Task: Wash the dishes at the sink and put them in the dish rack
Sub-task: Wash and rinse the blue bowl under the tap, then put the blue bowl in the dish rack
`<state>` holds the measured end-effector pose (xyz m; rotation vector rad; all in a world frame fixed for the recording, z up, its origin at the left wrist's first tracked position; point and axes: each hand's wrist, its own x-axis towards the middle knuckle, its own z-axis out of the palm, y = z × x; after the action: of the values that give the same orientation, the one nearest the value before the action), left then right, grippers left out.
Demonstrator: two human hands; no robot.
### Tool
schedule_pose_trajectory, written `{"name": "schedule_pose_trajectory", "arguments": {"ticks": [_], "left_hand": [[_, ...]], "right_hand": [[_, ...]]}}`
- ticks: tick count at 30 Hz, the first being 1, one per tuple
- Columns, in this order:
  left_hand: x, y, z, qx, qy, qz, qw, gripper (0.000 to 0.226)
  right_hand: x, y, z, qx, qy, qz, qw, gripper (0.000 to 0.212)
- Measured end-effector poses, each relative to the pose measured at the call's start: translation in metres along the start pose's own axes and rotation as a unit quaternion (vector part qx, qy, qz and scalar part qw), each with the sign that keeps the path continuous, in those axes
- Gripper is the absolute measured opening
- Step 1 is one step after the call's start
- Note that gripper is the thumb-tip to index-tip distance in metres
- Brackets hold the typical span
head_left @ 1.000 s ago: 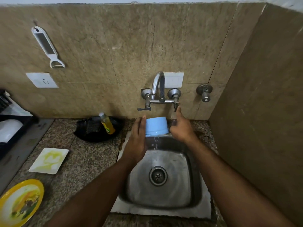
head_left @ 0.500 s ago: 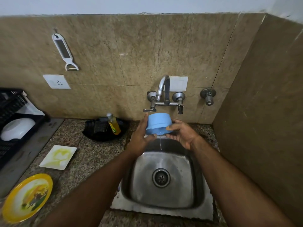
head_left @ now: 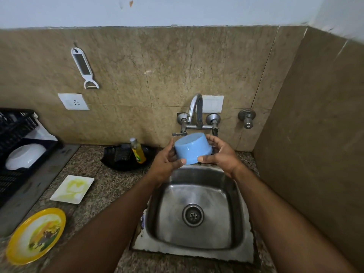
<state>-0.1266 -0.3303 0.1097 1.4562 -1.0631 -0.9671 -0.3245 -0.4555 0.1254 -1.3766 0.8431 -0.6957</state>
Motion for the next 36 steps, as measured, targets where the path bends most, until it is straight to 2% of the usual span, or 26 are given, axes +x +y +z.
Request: {"name": "schedule_pose_trajectory", "arguments": {"ticks": [3,9,18,23,29,31,34,36], "left_hand": [[-0.001,0.0,-0.004,0.028,-0.005,0.028,0.999,0.087],[-0.004,0.002,-0.009,0.051,-0.01,0.053,0.997,0.095],[-0.015,-0.002,-0.011,0.066,-0.027,0.046,0.996,0.101],[-0.022,-0.011,-0.013,0.08,-0.016,0.034,0.996,0.093],[-0.023,-0.02,-0.018,0.082,0.001,0.021,0.996,0.085],[-0.027,-0.026,-0.017,0.067,0.004,0.009,0.998,0.077],[-0.033,-0.036,-0.019,0.031,0.014,-0.008,0.999,0.073],[-0.04,-0.042,-0.025,0.035,0.017,-0.034,0.999,0.078]], "right_hand": [[-0.005,-0.008,-0.003,-0.072,-0.029,-0.023,0.997,0.115],[-0.012,-0.015,0.002,-0.152,-0.035,-0.057,0.986,0.113],[-0.018,-0.006,0.004,-0.164,-0.041,-0.068,0.983,0.106],[-0.022,0.002,0.009,-0.152,-0.045,-0.058,0.986,0.101],[-0.017,0.015,0.015,-0.146,-0.046,-0.025,0.988,0.105],[-0.019,0.018,0.02,-0.065,-0.049,0.021,0.997,0.086],[-0.021,0.011,0.035,0.081,-0.037,0.133,0.987,0.035],[-0.017,0.008,0.047,0.095,-0.01,0.212,0.973,0.031]]}}
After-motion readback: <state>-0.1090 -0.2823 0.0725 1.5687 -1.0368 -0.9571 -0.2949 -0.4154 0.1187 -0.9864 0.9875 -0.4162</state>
